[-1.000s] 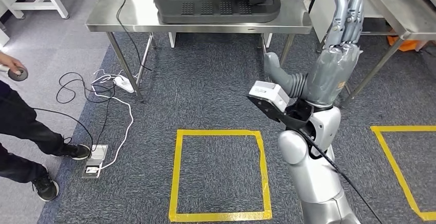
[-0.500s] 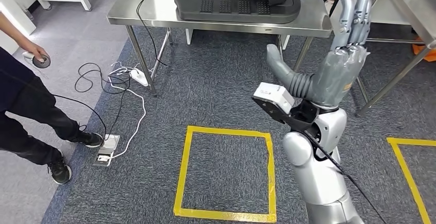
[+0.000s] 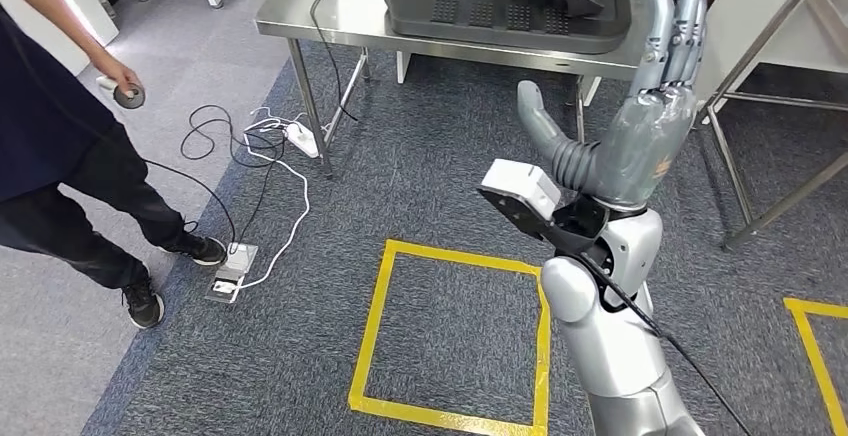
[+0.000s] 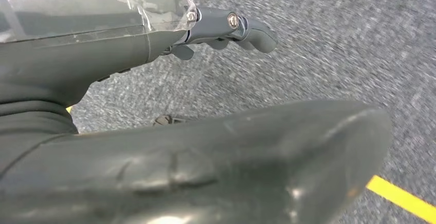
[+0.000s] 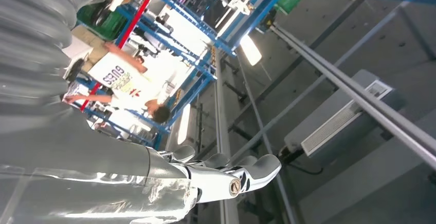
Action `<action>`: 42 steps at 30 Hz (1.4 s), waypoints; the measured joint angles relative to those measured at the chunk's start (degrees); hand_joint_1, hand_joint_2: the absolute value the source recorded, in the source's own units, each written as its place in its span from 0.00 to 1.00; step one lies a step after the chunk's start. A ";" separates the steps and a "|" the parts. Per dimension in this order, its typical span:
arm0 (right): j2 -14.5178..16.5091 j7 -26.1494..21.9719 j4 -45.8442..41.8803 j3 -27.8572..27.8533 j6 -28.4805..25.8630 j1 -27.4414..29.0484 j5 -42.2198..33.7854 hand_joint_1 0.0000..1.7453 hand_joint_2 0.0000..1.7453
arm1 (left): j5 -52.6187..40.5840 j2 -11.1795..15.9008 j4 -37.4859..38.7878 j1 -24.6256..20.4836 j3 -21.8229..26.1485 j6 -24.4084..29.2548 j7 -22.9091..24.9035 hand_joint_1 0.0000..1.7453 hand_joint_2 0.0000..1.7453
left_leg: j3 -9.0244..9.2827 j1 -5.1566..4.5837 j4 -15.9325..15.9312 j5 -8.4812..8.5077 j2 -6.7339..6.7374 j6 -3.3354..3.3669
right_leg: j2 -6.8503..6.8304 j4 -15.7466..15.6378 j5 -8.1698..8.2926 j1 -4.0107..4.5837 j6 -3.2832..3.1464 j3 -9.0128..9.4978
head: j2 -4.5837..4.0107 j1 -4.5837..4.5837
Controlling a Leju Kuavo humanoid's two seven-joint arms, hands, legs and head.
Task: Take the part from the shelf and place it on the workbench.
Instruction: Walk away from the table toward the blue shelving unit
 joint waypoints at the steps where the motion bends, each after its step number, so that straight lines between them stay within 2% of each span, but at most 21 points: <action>1: -0.05 0.02 0.00 0.05 0.00 -0.02 0.08 0.00 1.00 | 0.00 0.00 0.00 0.01 0.00 0.00 0.00 0.00 0.00 | -0.01 0.10 -0.21 0.18 -0.37 0.41 | 0.45 0.50 -0.56 -0.11 0.29 -0.14 | 0.00 0.05; 3: -0.19 0.04 0.00 0.13 0.00 -0.05 0.17 0.00 1.00 | -0.01 -0.01 0.00 -0.09 0.00 0.00 0.00 0.00 0.00 | 0.00 0.31 -0.62 0.56 -0.99 1.12 | 2.38 4.51 -3.35 -0.32 0.72 -1.87 | 0.00 0.41; 5: -0.32 0.06 0.00 0.20 0.00 0.02 0.19 0.00 1.00 | -0.01 -0.03 0.00 -0.13 0.00 0.00 0.00 0.00 0.00 | -0.13 0.23 -0.63 0.65 -1.69 1.43 | 3.89 12.18 -6.91 -0.33 0.89 -5.43 | 0.00 0.89; 7: -0.44 0.12 0.00 0.26 0.00 0.10 0.19 0.00 1.00 | -0.02 -0.04 0.00 -0.06 0.00 0.00 0.01 0.00 0.00 | -0.16 0.16 -0.56 0.65 -2.62 1.49 | 4.20 16.35 -7.45 -0.32 0.92 -7.50 | 0.00 1.07; 8: -0.51 0.14 0.00 0.29 0.00 0.10 0.19 0.00 1.00 | -0.02 -0.04 0.00 -0.05 0.00 0.00 0.01 0.00 0.00 | -0.12 0.16 -0.48 0.65 -3.14 1.47 | 4.29 14.95 -5.96 -0.33 0.82 -6.93 | 0.00 1.11; 10: -0.65 0.17 0.00 0.36 0.00 0.05 0.19 0.00 1.00 | -0.02 -0.05 0.00 -0.10 0.00 0.00 0.02 0.00 0.00 | -0.12 0.23 -0.23 0.58 -4.21 1.34 | 5.41 7.61 -1.72 -0.44 0.51 -3.69 | 0.00 1.23; 12: -0.73 0.17 0.00 0.42 0.00 0.02 0.21 0.00 1.00 | -0.01 -0.06 0.00 -0.19 0.00 0.00 0.02 0.00 0.00 | -0.54 0.22 0.19 0.57 -5.17 0.87 | 6.98 1.79 0.33 -0.49 0.30 -1.29 | 0.00 1.24; 15: -0.75 0.21 0.00 0.50 0.00 0.01 0.29 0.00 1.00 | -0.01 -0.05 0.00 -0.09 0.00 0.00 0.02 0.00 0.00 | -1.18 0.30 0.25 0.86 -6.33 -0.19 | 6.70 0.52 0.42 -0.39 -0.31 -1.07 | 0.00 1.08; 17: -0.78 0.24 -0.01 0.66 0.00 -0.04 0.37 0.00 1.00 | -0.02 -0.02 0.00 -0.04 0.00 0.00 0.02 0.00 0.00 | -1.72 0.18 1.62 -0.19 -5.41 -0.83 | 5.68 0.06 0.74 -0.64 -1.05 -0.90 | 0.00 0.74; 20: -0.83 0.31 -0.02 0.80 0.00 0.00 0.25 0.00 1.00 | -0.02 0.00 0.00 -0.13 0.00 -0.01 0.05 0.00 0.00 | -5.90 0.26 11.34 -5.37 -2.62 -1.63 | 3.92 -0.16 0.80 -0.58 -1.77 -0.78 | 0.00 -0.08; 22: -0.89 0.33 -0.02 0.84 0.00 0.06 0.00 0.00 1.00 | -0.02 0.00 0.00 -0.05 0.00 -0.03 0.10 0.00 0.00 | -8.10 0.39 16.33 -6.86 -2.04 -1.83 | 2.77 -0.14 0.72 -0.47 -1.85 -0.75 | 0.00 -0.13; 24: -0.96 0.33 -0.03 0.89 0.00 0.07 -0.11 0.00 1.00 | -0.02 0.00 0.00 0.00 0.00 -0.04 0.13 0.00 0.00 | -6.13 0.38 12.80 -4.28 -1.56 -1.67 | 1.80 -0.13 0.58 -0.46 -1.74 -0.56 | 0.00 -0.18; 27: -1.07 0.32 -0.04 0.96 0.00 0.06 -0.14 0.00 1.00 | -0.02 0.00 0.00 -0.07 0.01 -0.04 0.13 0.00 0.00 | -0.79 -0.12 1.81 -0.06 1.02 -0.80 | 0.67 0.01 0.13 -0.13 -1.18 -0.15 | 0.00 -0.31; 28: -1.11 0.32 -0.03 1.01 0.00 0.05 -0.14 0.00 1.00 | -0.02 0.00 0.00 -0.07 0.02 -0.04 0.13 0.00 0.00 | -0.29 -0.32 0.39 0.15 1.54 -0.50 | 0.32 0.04 0.03 0.05 -0.94 -0.11 | 0.00 -0.32; 30: -1.17 0.32 -0.03 1.17 0.00 -0.01 -0.11 0.00 1.00 | -0.01 0.00 0.00 0.02 0.02 -0.04 0.13 0.00 0.00 | -0.45 -0.44 0.05 0.12 1.00 0.11 | -0.43 -0.07 -0.06 0.21 -0.47 0.01 | 0.00 -0.26; 32: -1.22 0.31 -0.04 1.33 0.00 -0.08 -0.01 0.00 1.00 | -0.01 -0.01 0.00 0.13 0.02 -0.04 0.12 0.00 0.00 | -0.38 -0.19 -0.42 0.46 0.22 0.85 | 0.53 0.94 -1.18 0.02 0.04 -0.20 | 0.00 -0.15; 35: -1.28 0.23 -0.03 1.40 0.00 -0.05 0.09 0.00 1.00 | -0.01 -0.02 0.00 0.08 0.02 -0.04 0.11 0.00 0.00 | -0.32 0.03 -0.78 0.79 -1.01 1.65 | 3.68 9.93 -6.20 -0.20 0.51 -4.29 | 0.00 0.34; 37: -1.30 0.10 -0.02 1.43 0.00 0.08 -0.11 0.00 1.00 | -0.01 -0.02 0.00 0.15 0.02 -0.04 0.11 0.00 0.00 | -0.32 0.00 -0.70 0.78 -2.08 1.73 | 4.19 15.76 -7.72 -0.22 0.67 -7.22 | 0.00 0.56; 39: -1.30 -0.08 -0.02 1.43 0.00 0.10 -0.50 0.00 1.00 | 0.01 -0.02 0.00 0.24 0.02 -0.04 0.11 0.00 0.00 | -0.27 0.05 -0.51 0.74 -3.29 1.68 | 4.40 13.56 -4.92 -0.30 0.64 -6.54 | 0.00 0.66; 40: -1.30 -0.20 -0.02 1.43 0.00 0.06 -0.64 0.00 1.00 | 0.01 -0.02 0.00 0.26 0.02 -0.04 0.10 0.00 0.00 | -0.26 0.11 -0.34 0.68 -3.91 1.58 | 4.86 9.67 -2.55 -0.41 0.58 -4.92 | 0.00 0.75; 42: -1.29 -0.42 -0.02 1.45 0.00 -0.03 -0.73 0.00 1.00 | 0.01 -0.02 0.00 0.22 0.02 -0.02 0.06 0.00 0.00 | -0.59 0.10 0.15 0.51 -5.01 1.15 | 6.66 2.99 0.19 -0.63 0.47 -2.12 | 0.00 0.85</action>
